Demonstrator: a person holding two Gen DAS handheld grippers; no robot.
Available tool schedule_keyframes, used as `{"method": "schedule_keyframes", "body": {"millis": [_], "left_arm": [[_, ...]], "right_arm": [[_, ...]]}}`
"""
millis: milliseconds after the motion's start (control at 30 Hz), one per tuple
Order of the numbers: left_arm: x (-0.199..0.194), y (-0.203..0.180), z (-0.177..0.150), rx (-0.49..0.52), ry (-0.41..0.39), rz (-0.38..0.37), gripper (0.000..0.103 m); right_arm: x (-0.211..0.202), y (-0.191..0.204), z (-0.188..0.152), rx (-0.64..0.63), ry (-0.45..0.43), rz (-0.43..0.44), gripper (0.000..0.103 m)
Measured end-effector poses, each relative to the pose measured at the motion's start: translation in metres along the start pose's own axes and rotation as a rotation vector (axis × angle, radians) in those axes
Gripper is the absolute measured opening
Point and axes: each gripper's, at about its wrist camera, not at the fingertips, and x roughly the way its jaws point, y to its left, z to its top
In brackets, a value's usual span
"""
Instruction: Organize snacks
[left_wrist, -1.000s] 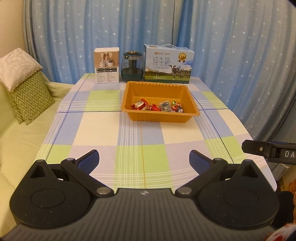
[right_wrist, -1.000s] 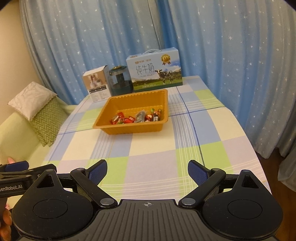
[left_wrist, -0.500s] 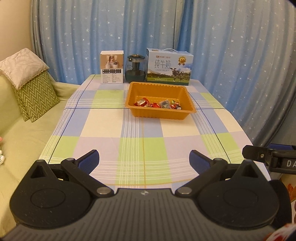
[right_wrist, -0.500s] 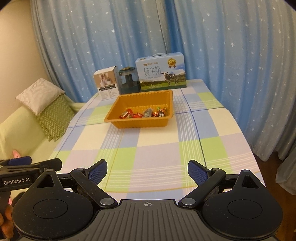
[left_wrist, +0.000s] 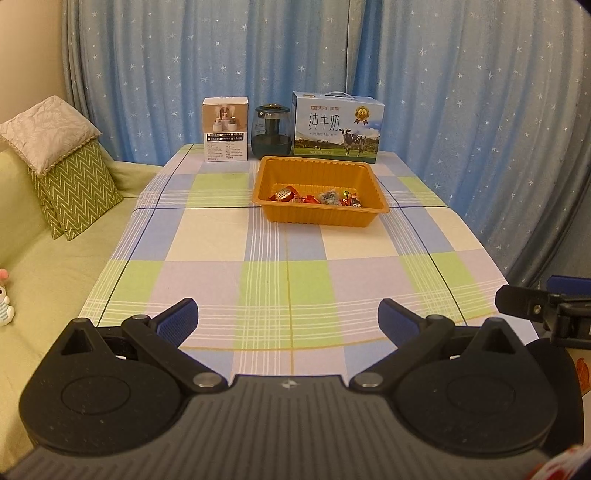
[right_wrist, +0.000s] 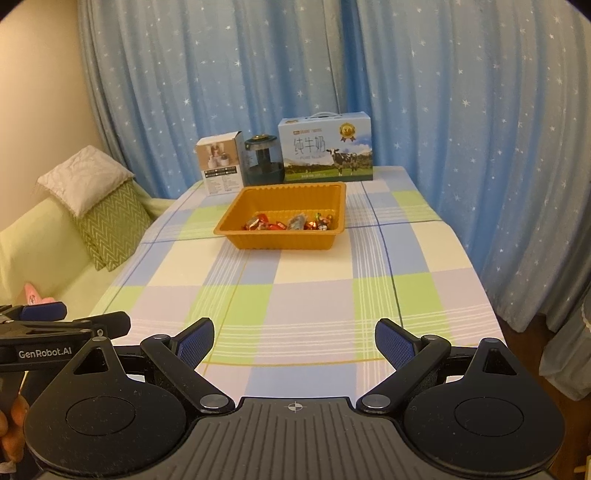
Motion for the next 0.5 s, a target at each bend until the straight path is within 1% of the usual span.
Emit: {"method": "schedule_keyframes", "body": {"millis": [500], "left_arm": [[0.0012,-0.0023,-0.0002,0.007,-0.001,-0.010,0.103]], "right_arm": [[0.0024,-0.0012,0.0009,0.009,0.000,0.000,0.093]]}}
